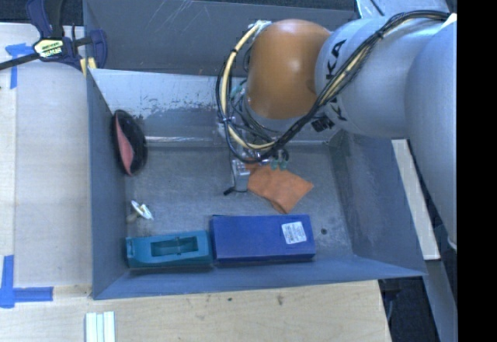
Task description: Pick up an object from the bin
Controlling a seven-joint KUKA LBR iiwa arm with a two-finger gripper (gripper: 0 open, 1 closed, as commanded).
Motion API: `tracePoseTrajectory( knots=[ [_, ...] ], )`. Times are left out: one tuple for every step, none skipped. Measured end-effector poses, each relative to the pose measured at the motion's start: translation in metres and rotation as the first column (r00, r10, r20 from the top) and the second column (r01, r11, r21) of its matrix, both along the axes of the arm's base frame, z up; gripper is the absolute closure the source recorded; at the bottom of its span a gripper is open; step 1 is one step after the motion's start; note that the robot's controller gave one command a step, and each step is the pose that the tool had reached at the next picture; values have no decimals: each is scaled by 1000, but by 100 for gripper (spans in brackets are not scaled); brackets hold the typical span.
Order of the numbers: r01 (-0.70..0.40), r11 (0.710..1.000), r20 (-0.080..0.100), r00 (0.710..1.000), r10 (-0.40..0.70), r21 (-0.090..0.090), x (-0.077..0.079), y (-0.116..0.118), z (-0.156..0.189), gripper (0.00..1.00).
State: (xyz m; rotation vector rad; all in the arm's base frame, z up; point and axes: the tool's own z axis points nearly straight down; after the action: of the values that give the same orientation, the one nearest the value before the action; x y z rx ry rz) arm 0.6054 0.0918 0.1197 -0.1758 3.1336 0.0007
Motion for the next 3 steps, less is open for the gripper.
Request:
tracePoseTrajectory(
  knots=[
    [-9,1000,2,1000,9,0,1,-8,3,0],
    [-194,981,1,981,194,-3,-8,-27,-26,0],
    [-185,983,-3,983,185,0,-10,-42,-35,0]
  ],
)
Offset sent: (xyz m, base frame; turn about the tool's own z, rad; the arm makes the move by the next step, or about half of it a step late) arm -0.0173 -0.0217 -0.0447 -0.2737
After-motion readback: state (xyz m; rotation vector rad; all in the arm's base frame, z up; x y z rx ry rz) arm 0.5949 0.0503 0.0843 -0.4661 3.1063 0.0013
